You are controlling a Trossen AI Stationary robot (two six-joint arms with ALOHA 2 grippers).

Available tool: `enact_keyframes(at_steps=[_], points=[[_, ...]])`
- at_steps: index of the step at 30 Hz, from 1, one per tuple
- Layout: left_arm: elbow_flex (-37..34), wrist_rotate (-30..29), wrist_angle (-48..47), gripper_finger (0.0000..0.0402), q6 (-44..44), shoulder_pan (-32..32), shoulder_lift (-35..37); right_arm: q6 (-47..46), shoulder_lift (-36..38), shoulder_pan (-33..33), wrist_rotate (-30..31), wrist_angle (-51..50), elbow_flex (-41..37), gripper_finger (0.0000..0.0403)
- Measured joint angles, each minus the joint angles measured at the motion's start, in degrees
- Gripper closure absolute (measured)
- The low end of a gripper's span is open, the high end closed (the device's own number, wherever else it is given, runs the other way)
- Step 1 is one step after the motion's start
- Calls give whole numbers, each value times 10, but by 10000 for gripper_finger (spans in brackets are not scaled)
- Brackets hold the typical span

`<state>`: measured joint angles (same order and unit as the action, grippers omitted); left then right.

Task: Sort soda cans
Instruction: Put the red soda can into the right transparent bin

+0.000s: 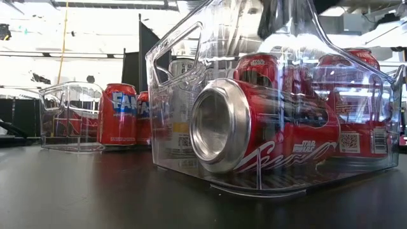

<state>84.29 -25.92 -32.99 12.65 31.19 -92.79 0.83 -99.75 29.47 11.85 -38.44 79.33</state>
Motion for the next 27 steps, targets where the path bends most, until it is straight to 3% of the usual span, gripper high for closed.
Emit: enact_keyframes(at_steps=[7, 12, 20, 27], points=[[0, -60, -28, 156, 56, 27, 10, 26, -59, -24, -99, -12, 0, 139], [0, -73, -27, 156, 90, 27, 10, 26, -89, -16, -99, -65, 39, 97], [0, -105, -24, 156, 126, 27, 10, 57, -98, -21, -95, -67, 49, 12], [0, -123, -22, 156, 151, 27, 10, 70, -131, -20, -91, -64, 51, 12]])
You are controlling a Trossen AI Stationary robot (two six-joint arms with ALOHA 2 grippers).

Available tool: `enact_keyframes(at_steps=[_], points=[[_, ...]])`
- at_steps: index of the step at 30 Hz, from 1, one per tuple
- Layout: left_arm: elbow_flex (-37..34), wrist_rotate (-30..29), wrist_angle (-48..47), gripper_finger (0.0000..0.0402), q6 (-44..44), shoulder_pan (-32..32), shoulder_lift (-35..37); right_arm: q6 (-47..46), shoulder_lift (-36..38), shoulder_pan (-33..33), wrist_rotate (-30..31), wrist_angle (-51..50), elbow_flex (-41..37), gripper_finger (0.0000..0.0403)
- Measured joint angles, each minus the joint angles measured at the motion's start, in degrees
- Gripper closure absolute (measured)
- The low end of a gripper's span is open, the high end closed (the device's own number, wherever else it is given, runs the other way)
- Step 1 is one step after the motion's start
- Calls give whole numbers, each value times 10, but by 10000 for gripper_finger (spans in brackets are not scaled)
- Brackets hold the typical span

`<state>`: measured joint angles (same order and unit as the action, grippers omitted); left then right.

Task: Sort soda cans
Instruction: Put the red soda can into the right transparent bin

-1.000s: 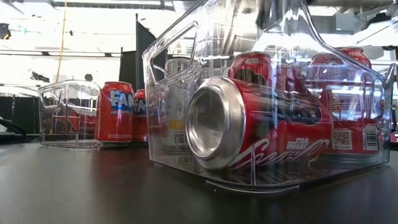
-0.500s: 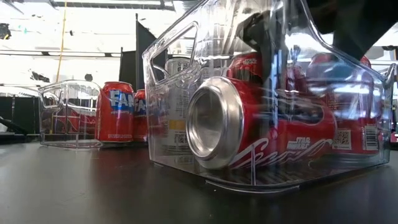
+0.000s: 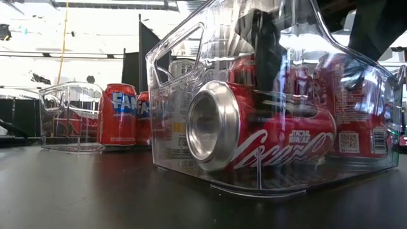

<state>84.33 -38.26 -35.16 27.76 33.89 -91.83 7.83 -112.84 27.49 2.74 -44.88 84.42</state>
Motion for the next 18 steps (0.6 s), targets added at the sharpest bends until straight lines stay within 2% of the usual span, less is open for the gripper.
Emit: enact_keyframes(at_steps=[10, 18], points=[[0, -3, 6, 156, 16, 0, 0, 47, -21, 7, 11, 79, 0, 13], [0, -9, 25, 156, 30, 0, 0, 58, -21, 10, 4, 80, -5, 14]])
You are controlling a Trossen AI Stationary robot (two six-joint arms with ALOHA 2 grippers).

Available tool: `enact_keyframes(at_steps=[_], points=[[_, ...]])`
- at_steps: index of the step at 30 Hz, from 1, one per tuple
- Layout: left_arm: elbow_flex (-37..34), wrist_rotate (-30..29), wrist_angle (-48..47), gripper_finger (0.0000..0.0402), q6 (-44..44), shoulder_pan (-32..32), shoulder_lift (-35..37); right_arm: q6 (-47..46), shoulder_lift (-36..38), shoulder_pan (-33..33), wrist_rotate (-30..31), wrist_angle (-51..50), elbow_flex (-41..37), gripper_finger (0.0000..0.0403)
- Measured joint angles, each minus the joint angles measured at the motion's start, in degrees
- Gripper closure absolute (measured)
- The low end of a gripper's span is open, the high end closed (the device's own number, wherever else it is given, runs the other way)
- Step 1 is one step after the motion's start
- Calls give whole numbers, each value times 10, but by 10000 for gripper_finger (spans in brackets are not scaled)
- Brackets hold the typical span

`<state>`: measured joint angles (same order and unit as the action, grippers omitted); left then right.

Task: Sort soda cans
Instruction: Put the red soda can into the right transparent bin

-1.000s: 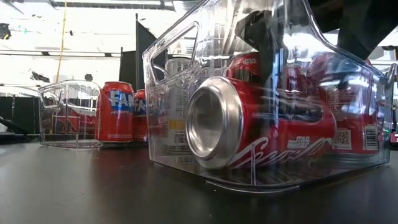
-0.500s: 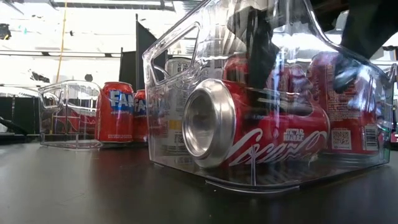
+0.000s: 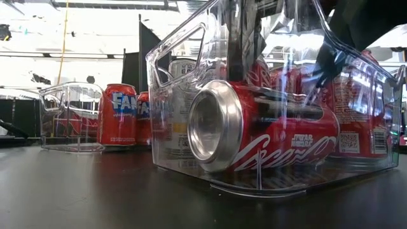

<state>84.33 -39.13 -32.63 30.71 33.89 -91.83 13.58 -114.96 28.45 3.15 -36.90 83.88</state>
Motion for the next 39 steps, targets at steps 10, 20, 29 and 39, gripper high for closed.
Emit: enact_keyframes(at_steps=[10, 20, 29, 39], points=[[0, 0, 0, 156, 6, 0, 0, -32, 2, -1, 9, -13, -9, 15], [0, -1, -10, 156, 2, 3, 0, -27, 8, -3, 30, -55, -4, 17], [0, -1, -9, 156, -6, 3, 0, 17, 3, -6, 22, -37, -10, 42], [0, -1, -9, 156, -15, 3, 0, 1, 3, -8, 18, -47, -10, 47]])
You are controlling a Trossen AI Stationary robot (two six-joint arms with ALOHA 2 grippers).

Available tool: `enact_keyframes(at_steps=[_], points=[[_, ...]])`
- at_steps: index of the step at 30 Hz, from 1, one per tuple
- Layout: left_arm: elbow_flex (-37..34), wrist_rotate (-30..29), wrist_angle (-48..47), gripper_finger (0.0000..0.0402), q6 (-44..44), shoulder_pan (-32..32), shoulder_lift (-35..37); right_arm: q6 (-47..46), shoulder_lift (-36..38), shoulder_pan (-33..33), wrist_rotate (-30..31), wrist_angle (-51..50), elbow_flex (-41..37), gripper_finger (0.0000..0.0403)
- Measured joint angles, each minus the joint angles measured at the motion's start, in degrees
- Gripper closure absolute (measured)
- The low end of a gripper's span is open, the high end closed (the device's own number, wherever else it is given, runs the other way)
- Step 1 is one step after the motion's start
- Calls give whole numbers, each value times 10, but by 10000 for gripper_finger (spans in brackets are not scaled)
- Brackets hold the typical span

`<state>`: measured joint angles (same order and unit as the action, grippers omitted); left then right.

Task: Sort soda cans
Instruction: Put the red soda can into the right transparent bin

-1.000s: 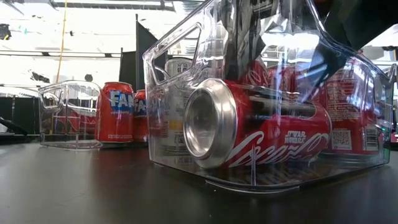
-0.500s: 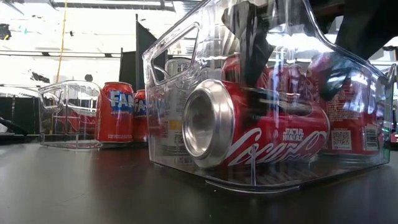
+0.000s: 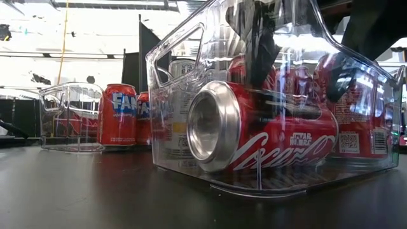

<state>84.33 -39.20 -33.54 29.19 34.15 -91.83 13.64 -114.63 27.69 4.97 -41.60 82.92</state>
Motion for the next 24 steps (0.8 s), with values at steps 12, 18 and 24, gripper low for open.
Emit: enact_keyframes(at_steps=[12, 18, 24], points=[[0, 4, 0, 156, -19, -2, 0, -34, 5, 15, 7, -81, 120, 59], [0, 12, 0, 156, -19, -2, 0, -9, -3, 1, 7, -82, 129, 63], [0, 15, 0, 156, -28, -2, 0, 64, -63, -2, 6, -71, 134, 64]])
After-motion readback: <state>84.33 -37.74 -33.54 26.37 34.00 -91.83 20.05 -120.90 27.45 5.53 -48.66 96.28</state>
